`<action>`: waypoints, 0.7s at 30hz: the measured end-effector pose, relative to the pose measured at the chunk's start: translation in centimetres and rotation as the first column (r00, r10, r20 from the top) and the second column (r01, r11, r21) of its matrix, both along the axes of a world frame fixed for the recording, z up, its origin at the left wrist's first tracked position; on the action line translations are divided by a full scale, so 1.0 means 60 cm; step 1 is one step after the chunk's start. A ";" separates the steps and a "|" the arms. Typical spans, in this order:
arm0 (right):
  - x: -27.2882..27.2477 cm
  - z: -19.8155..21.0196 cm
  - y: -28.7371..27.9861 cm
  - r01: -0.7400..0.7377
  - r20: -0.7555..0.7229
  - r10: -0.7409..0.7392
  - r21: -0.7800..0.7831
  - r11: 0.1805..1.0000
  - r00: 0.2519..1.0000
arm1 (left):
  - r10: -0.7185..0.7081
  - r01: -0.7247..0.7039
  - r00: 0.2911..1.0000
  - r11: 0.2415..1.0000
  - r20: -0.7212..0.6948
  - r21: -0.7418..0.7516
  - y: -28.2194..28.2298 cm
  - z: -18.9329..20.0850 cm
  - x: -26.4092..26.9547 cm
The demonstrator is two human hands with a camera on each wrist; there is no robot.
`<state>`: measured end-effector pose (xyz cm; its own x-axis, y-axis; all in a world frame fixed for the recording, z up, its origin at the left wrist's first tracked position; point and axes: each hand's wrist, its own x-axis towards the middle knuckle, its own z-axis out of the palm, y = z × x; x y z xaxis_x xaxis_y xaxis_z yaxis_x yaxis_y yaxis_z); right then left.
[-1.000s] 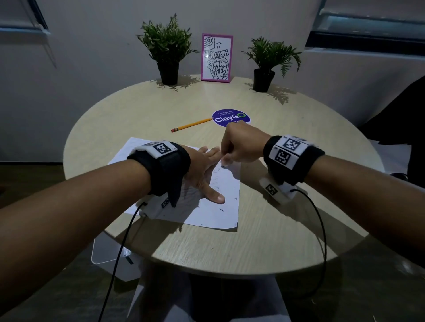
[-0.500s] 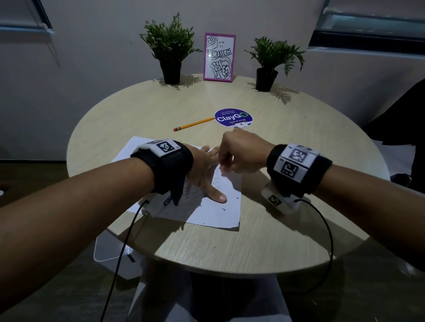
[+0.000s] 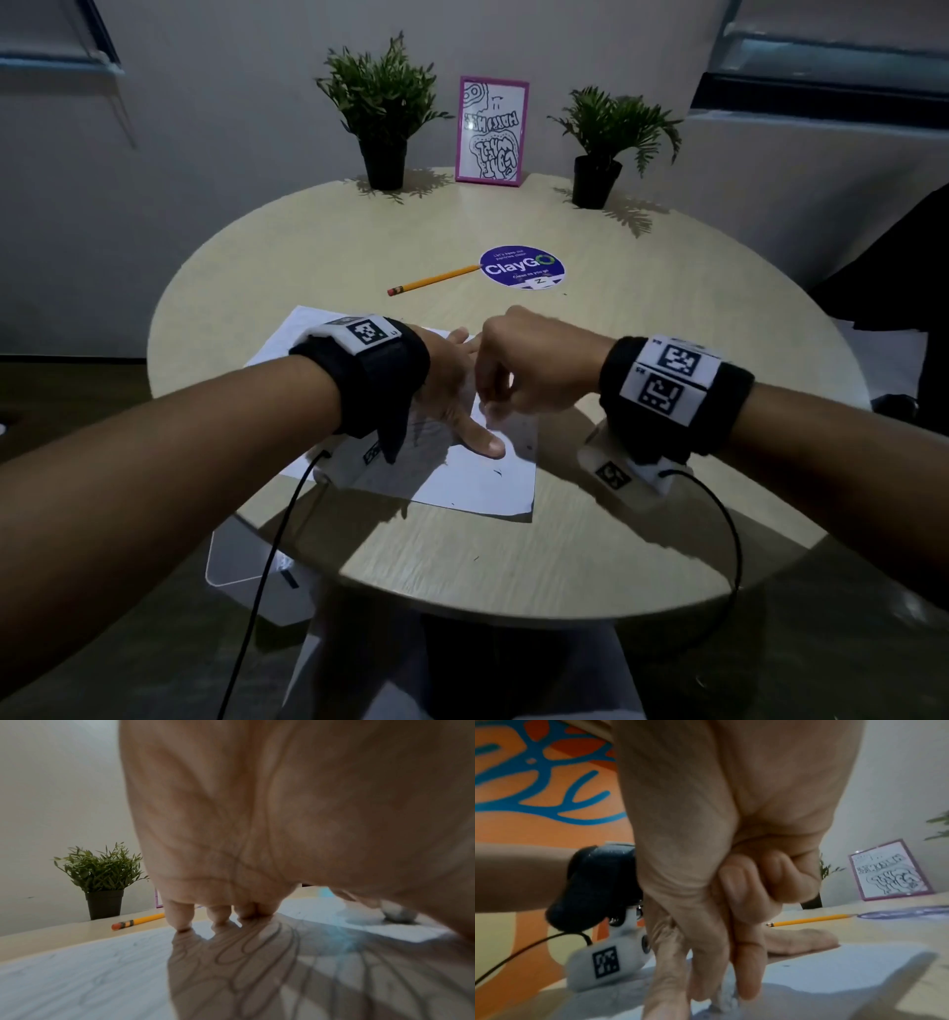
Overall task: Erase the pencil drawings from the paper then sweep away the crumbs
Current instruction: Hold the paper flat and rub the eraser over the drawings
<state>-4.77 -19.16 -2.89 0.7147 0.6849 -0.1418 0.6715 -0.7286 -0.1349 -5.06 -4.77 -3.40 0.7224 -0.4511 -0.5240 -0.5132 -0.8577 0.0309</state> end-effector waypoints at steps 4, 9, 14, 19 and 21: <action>0.032 0.010 -0.004 0.059 -0.005 -0.059 0.014 0.998 0.998 | 0.027 -0.027 0.999 1.000 0.017 0.010 0.003 -0.006 0.003; 0.054 0.005 -0.010 0.184 0.132 -0.188 0.045 0.982 0.973 | 0.070 -0.071 0.997 0.997 0.036 0.027 0.002 -0.007 0.004; -0.006 0.001 0.005 -0.017 -0.029 0.018 0.028 0.999 0.999 | 0.043 -0.043 0.998 0.999 -0.042 0.006 -0.002 0.006 -0.004; 0.052 0.007 -0.013 0.188 0.112 -0.192 0.042 0.981 0.975 | 0.056 -0.057 0.998 0.998 0.038 0.031 0.004 -0.005 0.004; 0.049 0.004 -0.011 0.213 0.168 -0.216 0.036 0.976 0.962 | 0.060 -0.062 0.997 0.997 0.043 0.042 0.002 -0.003 0.002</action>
<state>-1.80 -19.79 -2.64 0.8579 0.5139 0.0057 0.5135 -0.8568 -0.0463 -4.96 -4.66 -3.60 0.7697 -0.3832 -0.5106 -0.4599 -0.8876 -0.0272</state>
